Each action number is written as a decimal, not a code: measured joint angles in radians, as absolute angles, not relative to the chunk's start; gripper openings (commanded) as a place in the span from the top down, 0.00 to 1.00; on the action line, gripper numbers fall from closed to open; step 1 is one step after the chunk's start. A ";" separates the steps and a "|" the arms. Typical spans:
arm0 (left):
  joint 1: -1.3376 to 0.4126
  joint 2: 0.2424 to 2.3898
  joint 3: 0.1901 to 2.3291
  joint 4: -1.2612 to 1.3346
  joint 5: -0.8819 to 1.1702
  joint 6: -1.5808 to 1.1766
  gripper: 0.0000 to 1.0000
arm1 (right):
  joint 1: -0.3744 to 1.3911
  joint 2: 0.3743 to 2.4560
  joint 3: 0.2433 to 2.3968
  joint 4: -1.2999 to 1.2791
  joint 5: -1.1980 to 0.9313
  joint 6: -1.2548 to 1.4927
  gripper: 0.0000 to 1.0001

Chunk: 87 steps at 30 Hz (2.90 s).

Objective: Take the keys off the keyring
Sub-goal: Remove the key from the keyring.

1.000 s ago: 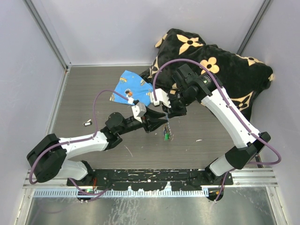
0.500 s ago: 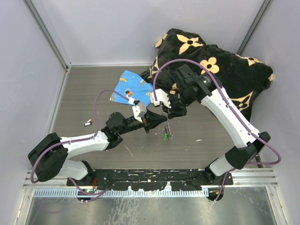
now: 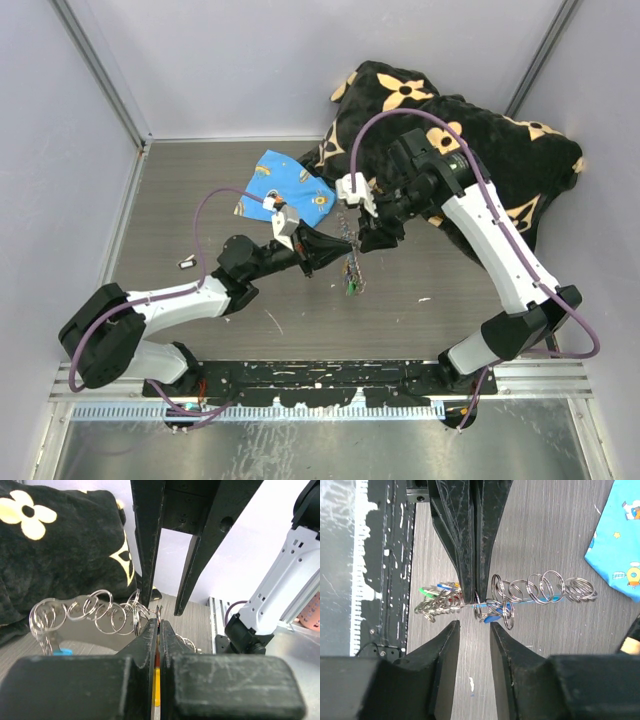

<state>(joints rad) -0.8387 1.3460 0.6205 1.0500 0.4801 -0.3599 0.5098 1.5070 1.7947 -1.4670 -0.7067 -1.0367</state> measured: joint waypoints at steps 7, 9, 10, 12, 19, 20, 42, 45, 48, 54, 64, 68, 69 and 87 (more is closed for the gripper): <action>-0.836 1.332 0.614 1.080 0.462 -0.408 1.00 | 0.405 1.496 1.787 -1.464 -0.910 -1.044 0.56; -0.836 1.324 0.613 1.090 0.453 -0.417 1.00 | 0.377 1.493 1.784 -1.456 -0.965 -1.043 0.55; -0.836 1.321 0.613 1.101 0.448 -0.427 1.00 | 0.366 1.490 1.780 -1.449 -0.993 -1.042 0.56; -0.836 1.318 0.613 1.119 0.440 -0.438 1.00 | 0.351 1.478 1.757 -1.428 -1.042 -1.037 0.56; -0.836 1.317 0.613 1.150 0.422 -0.468 1.00 | 0.347 1.431 1.660 -1.336 -1.151 -0.973 0.60; -0.836 1.316 0.613 1.152 0.422 -0.473 1.00 | 0.347 1.431 1.658 -1.326 -1.159 -0.965 0.60; -0.836 1.284 0.613 1.162 0.399 -0.509 1.00 | 0.346 1.429 1.603 -1.186 -1.233 -0.850 0.99; -0.836 1.284 0.613 1.162 0.389 -0.509 1.00 | 0.345 1.428 1.600 -1.172 -1.233 -0.830 0.99; -0.836 1.285 0.613 1.163 0.384 -0.510 0.87 | 0.345 1.426 1.600 -1.161 -1.226 -0.813 0.99; -0.835 1.280 0.613 1.168 0.379 -0.509 0.60 | 0.346 1.422 1.601 -1.151 -1.162 -0.804 0.99; -0.826 1.064 0.658 0.797 0.483 -0.287 0.60 | 0.397 1.422 1.694 -1.258 -0.926 -0.922 0.99; -0.827 1.052 0.749 0.592 0.552 -0.140 0.68 | 0.464 1.423 1.698 -1.294 -0.822 -0.960 0.99; -0.831 1.052 0.765 0.551 0.562 -0.105 0.70 | 0.478 1.423 1.698 -1.304 -0.801 -0.967 0.99; -0.916 1.128 0.815 0.331 0.483 0.134 0.70 | 0.518 1.423 1.720 -1.337 -0.697 -0.995 0.99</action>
<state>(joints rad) -0.9161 1.1282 0.8154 0.3309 0.4828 0.1337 0.5182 1.4227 1.7203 -1.3369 -0.6968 -0.9947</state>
